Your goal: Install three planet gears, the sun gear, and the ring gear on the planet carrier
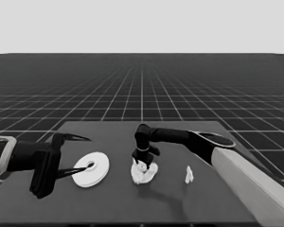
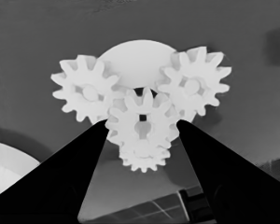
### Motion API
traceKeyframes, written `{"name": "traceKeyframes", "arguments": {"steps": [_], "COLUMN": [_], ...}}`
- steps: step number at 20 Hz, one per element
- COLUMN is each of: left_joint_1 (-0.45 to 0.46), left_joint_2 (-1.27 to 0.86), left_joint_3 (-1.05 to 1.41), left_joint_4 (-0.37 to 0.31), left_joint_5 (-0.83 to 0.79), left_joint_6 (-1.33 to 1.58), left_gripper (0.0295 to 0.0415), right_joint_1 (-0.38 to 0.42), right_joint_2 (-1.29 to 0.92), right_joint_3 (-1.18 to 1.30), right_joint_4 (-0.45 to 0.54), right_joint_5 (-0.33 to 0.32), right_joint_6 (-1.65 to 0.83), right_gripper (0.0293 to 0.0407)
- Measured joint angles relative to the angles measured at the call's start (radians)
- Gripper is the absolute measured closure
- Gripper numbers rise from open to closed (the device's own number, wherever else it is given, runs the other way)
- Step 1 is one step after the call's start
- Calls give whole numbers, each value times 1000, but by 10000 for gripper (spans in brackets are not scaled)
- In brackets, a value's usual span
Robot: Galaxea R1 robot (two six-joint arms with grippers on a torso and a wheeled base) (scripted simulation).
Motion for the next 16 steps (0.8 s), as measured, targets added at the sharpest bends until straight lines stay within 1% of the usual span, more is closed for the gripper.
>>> {"name": "traceKeyframes", "arguments": {"steps": [16], "left_joint_1": [0], "left_joint_2": [0], "left_joint_3": [0], "left_joint_4": [0], "left_joint_5": [0], "left_joint_6": [0], "left_gripper": [326], "right_joint_1": [0], "right_joint_2": [0], "right_joint_3": [0], "right_joint_4": [0], "right_joint_5": [0], "right_joint_6": [168], "right_gripper": [390]}}
